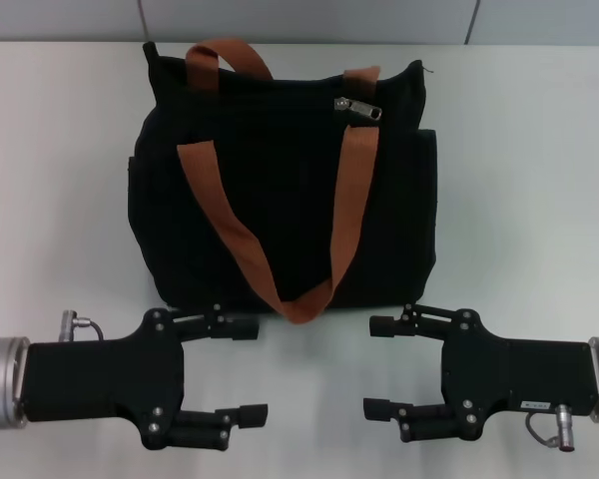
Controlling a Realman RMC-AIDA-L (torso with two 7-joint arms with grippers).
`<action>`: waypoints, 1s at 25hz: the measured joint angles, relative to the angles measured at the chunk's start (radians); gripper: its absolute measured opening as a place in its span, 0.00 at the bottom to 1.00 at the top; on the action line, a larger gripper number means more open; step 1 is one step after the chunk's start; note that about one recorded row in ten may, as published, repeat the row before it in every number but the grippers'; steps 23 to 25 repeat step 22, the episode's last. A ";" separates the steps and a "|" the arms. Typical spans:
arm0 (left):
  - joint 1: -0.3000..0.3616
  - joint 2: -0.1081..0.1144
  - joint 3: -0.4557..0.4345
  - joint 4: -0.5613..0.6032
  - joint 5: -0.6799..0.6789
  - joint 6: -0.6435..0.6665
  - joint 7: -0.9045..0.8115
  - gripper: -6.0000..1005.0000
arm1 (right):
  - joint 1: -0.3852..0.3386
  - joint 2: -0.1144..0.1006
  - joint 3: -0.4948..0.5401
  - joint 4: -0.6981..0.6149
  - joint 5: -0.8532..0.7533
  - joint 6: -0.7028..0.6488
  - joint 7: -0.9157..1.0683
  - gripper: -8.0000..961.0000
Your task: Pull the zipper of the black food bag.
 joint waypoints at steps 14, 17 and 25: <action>-0.003 -0.001 0.003 -0.009 0.020 -0.010 0.005 0.81 | 0.001 0.000 0.000 0.001 0.000 0.003 -0.005 0.86; -0.004 0.000 0.003 -0.009 0.020 -0.010 0.005 0.81 | 0.001 0.000 0.000 0.001 0.000 0.003 -0.005 0.86; -0.003 0.001 0.003 -0.009 0.020 -0.010 0.005 0.81 | 0.001 0.000 0.000 0.000 0.000 0.003 -0.003 0.86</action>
